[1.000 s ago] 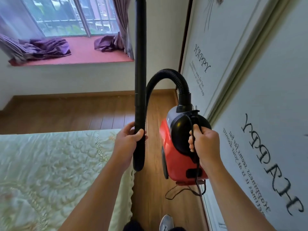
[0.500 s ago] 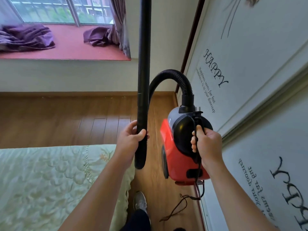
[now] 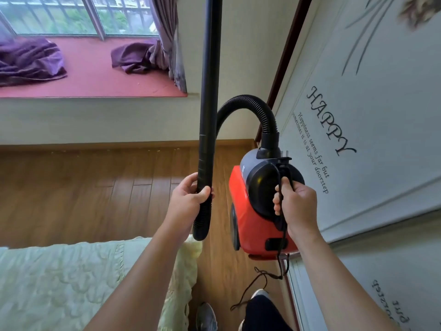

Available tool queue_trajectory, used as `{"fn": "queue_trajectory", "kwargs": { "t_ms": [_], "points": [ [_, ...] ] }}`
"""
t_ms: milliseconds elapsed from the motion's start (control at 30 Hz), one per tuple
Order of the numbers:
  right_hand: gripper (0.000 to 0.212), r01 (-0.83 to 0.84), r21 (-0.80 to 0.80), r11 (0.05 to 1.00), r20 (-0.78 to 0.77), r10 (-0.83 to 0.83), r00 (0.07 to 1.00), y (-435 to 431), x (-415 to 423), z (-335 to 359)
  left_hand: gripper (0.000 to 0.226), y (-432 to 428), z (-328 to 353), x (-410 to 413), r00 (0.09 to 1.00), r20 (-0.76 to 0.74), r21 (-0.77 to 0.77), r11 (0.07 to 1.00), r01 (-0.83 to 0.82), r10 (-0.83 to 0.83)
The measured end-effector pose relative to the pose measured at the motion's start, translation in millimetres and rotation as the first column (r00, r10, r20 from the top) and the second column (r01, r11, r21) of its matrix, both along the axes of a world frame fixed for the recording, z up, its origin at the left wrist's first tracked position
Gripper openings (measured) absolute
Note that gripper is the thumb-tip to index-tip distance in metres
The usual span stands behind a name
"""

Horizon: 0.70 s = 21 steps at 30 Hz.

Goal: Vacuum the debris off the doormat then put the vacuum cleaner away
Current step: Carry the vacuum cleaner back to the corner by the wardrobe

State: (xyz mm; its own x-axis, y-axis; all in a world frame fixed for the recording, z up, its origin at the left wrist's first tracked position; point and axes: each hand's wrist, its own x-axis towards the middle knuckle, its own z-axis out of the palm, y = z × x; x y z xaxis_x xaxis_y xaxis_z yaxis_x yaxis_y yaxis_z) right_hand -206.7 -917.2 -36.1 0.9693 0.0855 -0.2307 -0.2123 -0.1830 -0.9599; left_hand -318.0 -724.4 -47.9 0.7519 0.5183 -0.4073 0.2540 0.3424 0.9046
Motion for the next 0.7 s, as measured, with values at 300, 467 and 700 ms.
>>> {"fn": "queue_trajectory", "kwargs": {
  "t_ms": [300, 467, 700],
  "points": [
    [0.039, -0.086, 0.058, 0.995, -0.003, 0.086, 0.996, 19.2, 93.3, 4.0, 0.037, 6.6, 4.6, 84.3, 0.997, -0.008, 0.008, 0.997, -0.081, 0.081],
    [0.040, -0.129, 0.050, 0.990, -0.005, 0.129, 0.992, 20.7, 148.6, -6.5, 0.034, 1.2, 2.4, 133.8, 0.992, -0.037, 0.024, 0.993, -0.116, 0.117],
    [0.040, -0.134, 0.035, 0.990, -0.039, 0.136, 0.990, 41.6, 211.3, -22.4, 0.038, 22.2, -14.3, 191.4, 0.991, -0.087, 0.023, 0.994, -0.103, 0.105]
  ]
}}
